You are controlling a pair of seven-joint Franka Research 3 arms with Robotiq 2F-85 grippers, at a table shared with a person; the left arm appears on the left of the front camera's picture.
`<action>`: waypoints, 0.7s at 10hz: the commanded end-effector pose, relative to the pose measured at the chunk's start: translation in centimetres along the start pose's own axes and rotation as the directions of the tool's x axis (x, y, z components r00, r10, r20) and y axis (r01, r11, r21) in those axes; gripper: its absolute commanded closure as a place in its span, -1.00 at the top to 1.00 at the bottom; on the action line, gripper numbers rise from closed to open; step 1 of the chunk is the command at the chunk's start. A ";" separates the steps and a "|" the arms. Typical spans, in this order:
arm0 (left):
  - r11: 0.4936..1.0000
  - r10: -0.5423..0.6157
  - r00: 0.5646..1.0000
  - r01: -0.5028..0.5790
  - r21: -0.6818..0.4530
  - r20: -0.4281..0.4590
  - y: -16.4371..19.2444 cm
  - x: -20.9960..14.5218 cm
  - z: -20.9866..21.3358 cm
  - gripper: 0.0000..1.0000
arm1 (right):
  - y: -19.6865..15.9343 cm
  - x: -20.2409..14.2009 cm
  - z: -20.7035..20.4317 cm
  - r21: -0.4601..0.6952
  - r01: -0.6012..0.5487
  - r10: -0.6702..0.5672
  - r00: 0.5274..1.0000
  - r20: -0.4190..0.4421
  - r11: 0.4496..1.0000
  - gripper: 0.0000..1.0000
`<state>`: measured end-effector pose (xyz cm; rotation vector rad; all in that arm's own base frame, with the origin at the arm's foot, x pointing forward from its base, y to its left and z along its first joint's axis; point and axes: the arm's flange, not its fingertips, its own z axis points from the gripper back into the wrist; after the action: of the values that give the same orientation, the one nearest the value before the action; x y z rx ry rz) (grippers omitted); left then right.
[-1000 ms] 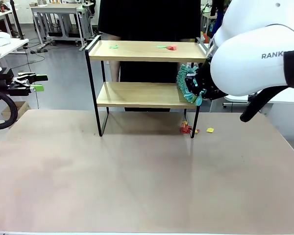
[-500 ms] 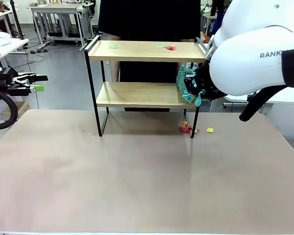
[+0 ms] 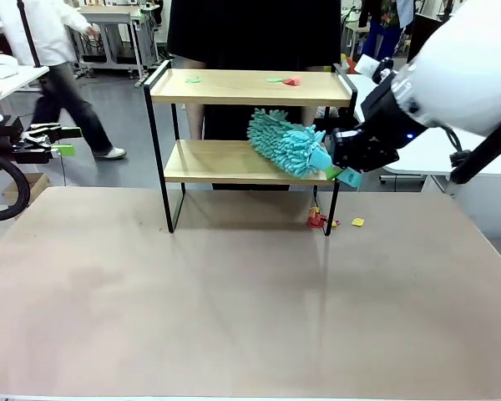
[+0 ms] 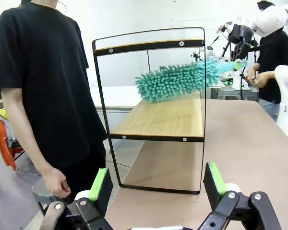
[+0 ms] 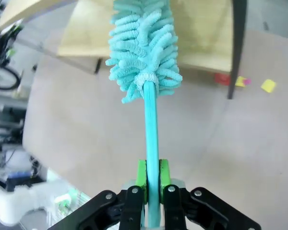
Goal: Clean the shelf.
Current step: Clean the specific section of the Shelf indicated by the human with the Duster.
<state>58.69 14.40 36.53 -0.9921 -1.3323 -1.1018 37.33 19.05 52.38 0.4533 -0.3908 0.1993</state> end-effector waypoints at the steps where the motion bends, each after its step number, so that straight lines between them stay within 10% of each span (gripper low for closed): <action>1: 1.000 -0.012 1.000 0.012 -0.005 -0.007 -0.2 0.2 0.0 1.00 | -2.0 -1.2 1.7 0.118 -0.095 0.104 0.992 -0.074 0.988 -0.74; 7: 1.000 -0.012 1.000 0.012 -0.005 -0.007 -0.2 0.2 0.0 1.00 | -3.6 -6.0 7.9 0.289 -0.384 0.456 0.855 -0.248 0.877 -0.74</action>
<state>58.70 14.39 36.52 -0.9922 -1.3322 -1.1019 30.77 13.55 54.34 0.5727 -0.1562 0.6742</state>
